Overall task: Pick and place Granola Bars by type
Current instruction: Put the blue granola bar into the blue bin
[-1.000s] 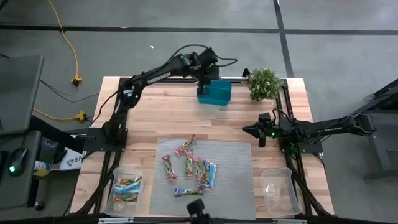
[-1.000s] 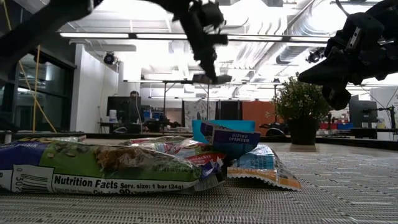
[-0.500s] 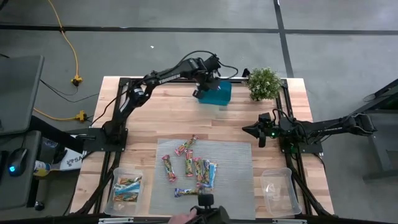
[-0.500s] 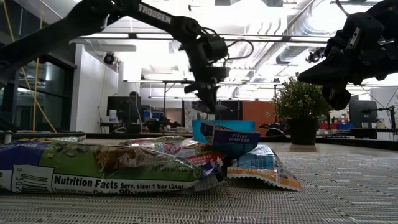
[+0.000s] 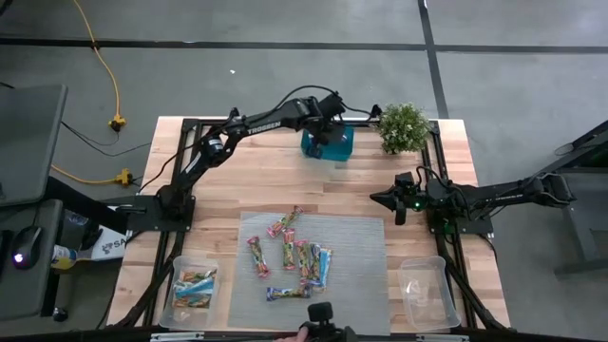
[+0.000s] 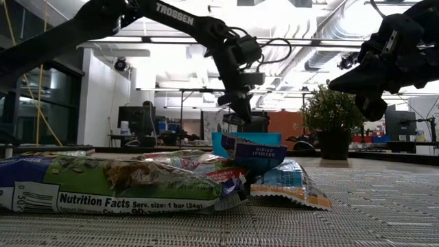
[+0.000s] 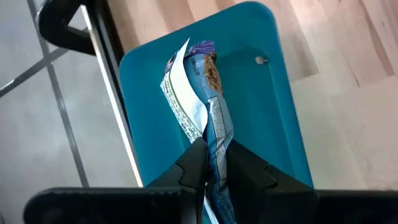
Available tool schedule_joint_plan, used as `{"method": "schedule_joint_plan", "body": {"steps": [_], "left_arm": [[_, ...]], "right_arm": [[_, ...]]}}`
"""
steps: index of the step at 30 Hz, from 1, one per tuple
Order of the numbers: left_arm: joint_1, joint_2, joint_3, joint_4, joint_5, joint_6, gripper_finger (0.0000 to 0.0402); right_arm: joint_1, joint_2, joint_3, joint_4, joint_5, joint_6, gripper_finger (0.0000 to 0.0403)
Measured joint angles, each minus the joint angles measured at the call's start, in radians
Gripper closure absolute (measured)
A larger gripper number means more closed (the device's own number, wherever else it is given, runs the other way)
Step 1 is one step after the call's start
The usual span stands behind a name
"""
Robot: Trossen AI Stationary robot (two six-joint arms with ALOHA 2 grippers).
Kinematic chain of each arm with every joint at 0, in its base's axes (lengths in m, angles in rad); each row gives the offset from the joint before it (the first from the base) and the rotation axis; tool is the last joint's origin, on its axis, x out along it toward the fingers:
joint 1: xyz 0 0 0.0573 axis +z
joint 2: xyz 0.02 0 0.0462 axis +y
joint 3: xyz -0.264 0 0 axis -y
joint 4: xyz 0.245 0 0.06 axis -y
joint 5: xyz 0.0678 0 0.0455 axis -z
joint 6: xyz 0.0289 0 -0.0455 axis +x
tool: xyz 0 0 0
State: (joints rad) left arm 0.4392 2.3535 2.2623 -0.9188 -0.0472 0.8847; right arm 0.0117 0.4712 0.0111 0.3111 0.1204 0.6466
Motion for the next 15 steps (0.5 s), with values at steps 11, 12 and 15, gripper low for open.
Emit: {"method": "schedule_joint_plan", "body": {"steps": [11,12,15], "left_arm": [[-0.001,0.000,0.000,-0.005,-0.016,-0.011,0.0289],[-0.001,0.000,0.000,-0.005,-0.016,-0.011,0.0277],[-0.001,0.000,0.000,-0.005,-0.016,-0.011,0.0250]], "right_arm": [[0.000,0.000,0.000,0.000,0.000,0.000,0.0402],[0.000,0.000,0.000,0.000,0.000,0.000,0.0402],[0.000,0.000,0.000,0.000,0.000,0.000,0.0402]]}}
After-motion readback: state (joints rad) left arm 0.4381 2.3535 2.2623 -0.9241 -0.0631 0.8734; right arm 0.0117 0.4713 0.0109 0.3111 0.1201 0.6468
